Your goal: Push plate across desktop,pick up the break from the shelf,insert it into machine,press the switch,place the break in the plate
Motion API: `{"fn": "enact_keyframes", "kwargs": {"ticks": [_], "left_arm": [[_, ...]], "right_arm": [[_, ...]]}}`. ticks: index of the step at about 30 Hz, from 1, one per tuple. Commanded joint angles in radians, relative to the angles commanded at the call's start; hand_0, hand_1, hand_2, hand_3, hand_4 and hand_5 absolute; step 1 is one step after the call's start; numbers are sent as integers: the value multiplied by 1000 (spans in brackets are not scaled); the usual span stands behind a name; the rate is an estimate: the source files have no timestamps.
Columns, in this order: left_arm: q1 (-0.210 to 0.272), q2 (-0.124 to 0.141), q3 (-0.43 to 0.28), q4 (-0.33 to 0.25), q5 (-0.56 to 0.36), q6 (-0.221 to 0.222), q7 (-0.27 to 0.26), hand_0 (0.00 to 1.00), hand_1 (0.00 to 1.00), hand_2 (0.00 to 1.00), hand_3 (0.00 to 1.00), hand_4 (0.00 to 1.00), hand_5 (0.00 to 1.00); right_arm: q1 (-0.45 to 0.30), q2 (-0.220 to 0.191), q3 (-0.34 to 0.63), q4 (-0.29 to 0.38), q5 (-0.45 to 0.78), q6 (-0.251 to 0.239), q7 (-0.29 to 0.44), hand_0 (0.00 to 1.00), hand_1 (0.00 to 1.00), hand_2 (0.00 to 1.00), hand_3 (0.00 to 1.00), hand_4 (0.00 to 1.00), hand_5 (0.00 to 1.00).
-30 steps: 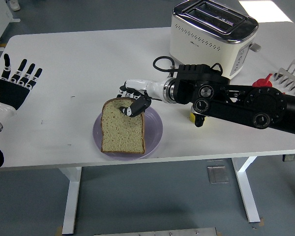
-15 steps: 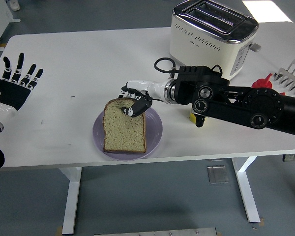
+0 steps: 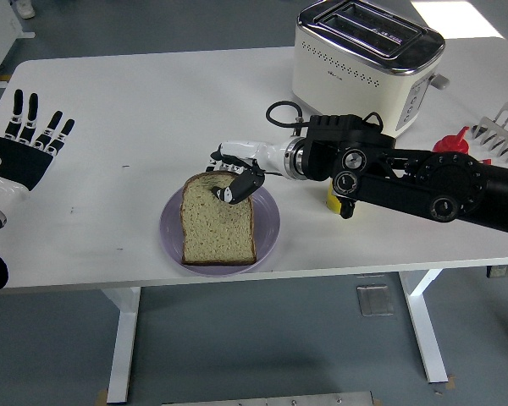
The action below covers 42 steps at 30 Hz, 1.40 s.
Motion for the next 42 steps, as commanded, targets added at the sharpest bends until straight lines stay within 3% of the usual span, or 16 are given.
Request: {"fn": "enact_keyframes", "kwargs": {"ticks": [3, 4, 9, 10, 15, 16, 27, 28, 33, 34, 39, 40, 42], "left_arm": [[0, 0, 0, 1, 0, 0, 0, 863, 808, 602, 639, 901, 998], [0, 0, 0, 1, 0, 1, 0, 840, 791, 601, 670, 815, 998], [0, 0, -1, 5, 2, 1, 0, 840, 791, 601, 670, 815, 998], [1, -1, -2, 5, 2, 1, 0, 824, 702, 601, 692, 762, 998], [0, 0, -4, 7, 4, 0, 0, 824, 702, 601, 692, 762, 998], [0, 0, -5, 8, 5, 1, 0, 807, 717, 703, 711, 733, 998], [-6, 0, 0, 8, 7, 1, 0, 804, 721, 709, 720, 715, 998], [-6, 0, 1, 8, 7, 1, 0, 790, 728, 711, 730, 691, 998], [-6, 0, 1, 9, 8, 1, 0, 790, 728, 711, 730, 691, 998], [-6, 0, 0, 9, 8, 1, 0, 802, 729, 714, 750, 665, 998], [-8, 1, -1, 10, 9, 1, 0, 802, 729, 714, 750, 665, 998], [-8, 1, -1, 10, 9, 1, 0, 804, 732, 715, 748, 650, 998], [-9, 1, -3, 11, 9, 1, 0, 804, 732, 715, 748, 650, 998]], "right_arm": [[-1, 0, -1, -3, -3, 8, 4, 559, 611, 367, 309, 455, 2], [-1, 0, -1, -5, -6, 11, 6, 595, 642, 394, 346, 456, 2], [-2, -1, -2, -10, -17, 21, 13, 595, 642, 394, 346, 456, 2], [-2, -1, -2, -10, -19, 23, 14, 608, 671, 607, 585, 464, 2], [-1, -1, -1, -17, -33, 26, 26, 608, 671, 607, 585, 464, 2], [-1, -2, -1, -18, -36, 26, 27, 612, 710, 606, 752, 469, 9], [4, -7, 2, -23, -64, 33, 45, 613, 722, 606, 799, 480, 16], [4, -8, 3, -23, -67, 35, 46, 615, 732, 599, 643, 490, 22], [4, -10, 5, -22, -82, 45, 51, 615, 732, 599, 643, 490, 22], [5, -10, 6, -22, -84, 48, 51, 623, 744, 591, 837, 503, 38], [6, -10, 9, -25, -92, 62, 51, 623, 744, 591, 837, 503, 38], [7, -10, 9, -25, -93, 65, 51, 621, 745, 585, 907, 521, 55], [7, -10, 9, -27, -94, 72, 51, 621, 745, 585, 907, 521, 55]]}}
